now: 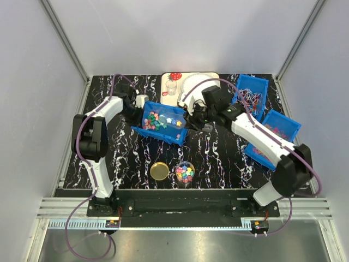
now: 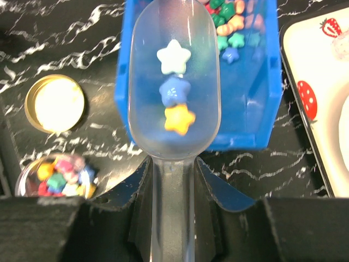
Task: Pack the candies
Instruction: Place the storage box at the center of the board, then place the fake candies in the packing bottle, then adjust the spatula.
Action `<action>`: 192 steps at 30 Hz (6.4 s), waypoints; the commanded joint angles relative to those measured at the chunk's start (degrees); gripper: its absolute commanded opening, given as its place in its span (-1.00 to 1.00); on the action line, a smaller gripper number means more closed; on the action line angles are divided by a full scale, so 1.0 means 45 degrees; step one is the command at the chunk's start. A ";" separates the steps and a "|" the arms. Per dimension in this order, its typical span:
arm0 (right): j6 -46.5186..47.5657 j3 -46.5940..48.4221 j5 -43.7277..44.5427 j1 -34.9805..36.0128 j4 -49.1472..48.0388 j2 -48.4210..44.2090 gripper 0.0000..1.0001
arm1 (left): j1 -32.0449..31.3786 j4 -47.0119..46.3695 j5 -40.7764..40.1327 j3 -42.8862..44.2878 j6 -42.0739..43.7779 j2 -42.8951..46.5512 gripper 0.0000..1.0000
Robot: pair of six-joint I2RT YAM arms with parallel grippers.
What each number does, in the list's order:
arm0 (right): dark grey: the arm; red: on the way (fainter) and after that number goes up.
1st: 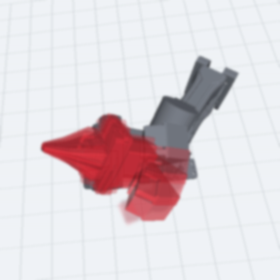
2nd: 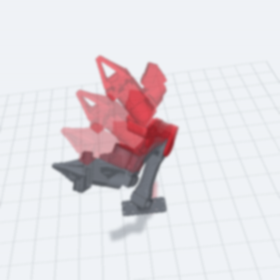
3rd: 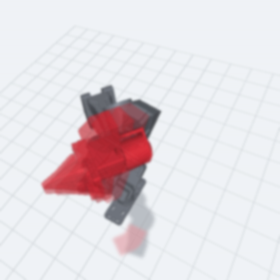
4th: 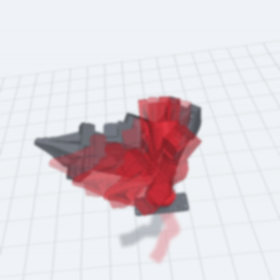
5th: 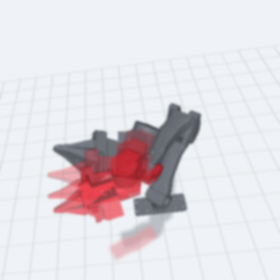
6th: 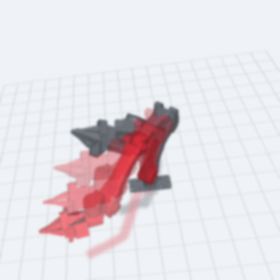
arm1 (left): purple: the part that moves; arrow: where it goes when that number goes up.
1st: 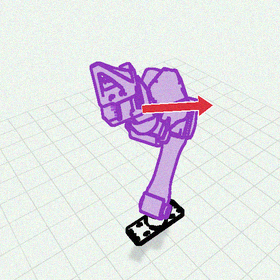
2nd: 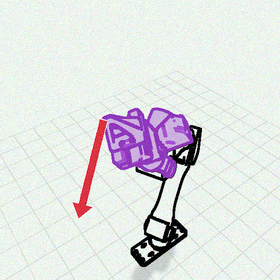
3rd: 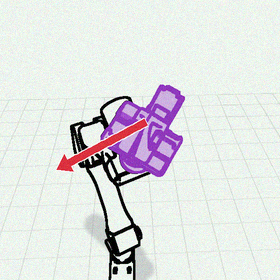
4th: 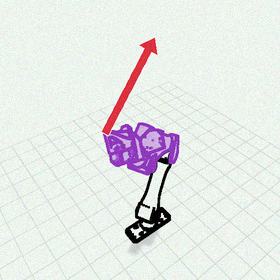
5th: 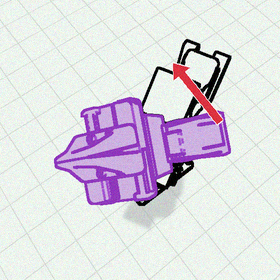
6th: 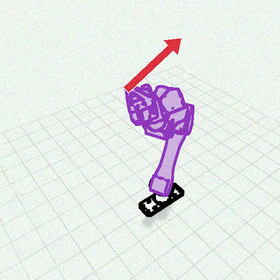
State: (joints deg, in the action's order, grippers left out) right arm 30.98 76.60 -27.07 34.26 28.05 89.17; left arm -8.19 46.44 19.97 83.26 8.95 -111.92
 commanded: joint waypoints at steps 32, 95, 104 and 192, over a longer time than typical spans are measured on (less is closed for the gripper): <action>0.3350 -0.1944 0.3650 0.3225 0.7339 -0.4796 -1.00 | -0.0036 0.2903 -0.2718 0.1516 0.0824 -0.0793 -1.00; 0.2647 -0.2489 0.6757 0.3773 -0.1582 -0.4424 -1.00 | -0.0231 0.4620 0.9583 0.3937 0.2580 0.3817 0.12; 0.2314 -0.2959 0.7441 0.3793 -0.3500 -0.4248 -1.00 | -0.1207 0.6497 1.1442 0.4133 0.4280 0.2293 0.15; -0.0284 -0.2784 0.0899 0.2406 -0.1507 -0.4758 0.18 | -0.1697 0.6185 1.1402 0.3899 0.4339 0.2722 -1.00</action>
State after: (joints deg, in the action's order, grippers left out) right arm 29.36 63.88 -18.04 45.63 21.96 66.57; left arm -15.90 73.71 67.53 100.44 27.00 -103.24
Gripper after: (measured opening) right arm 0.593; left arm 0.039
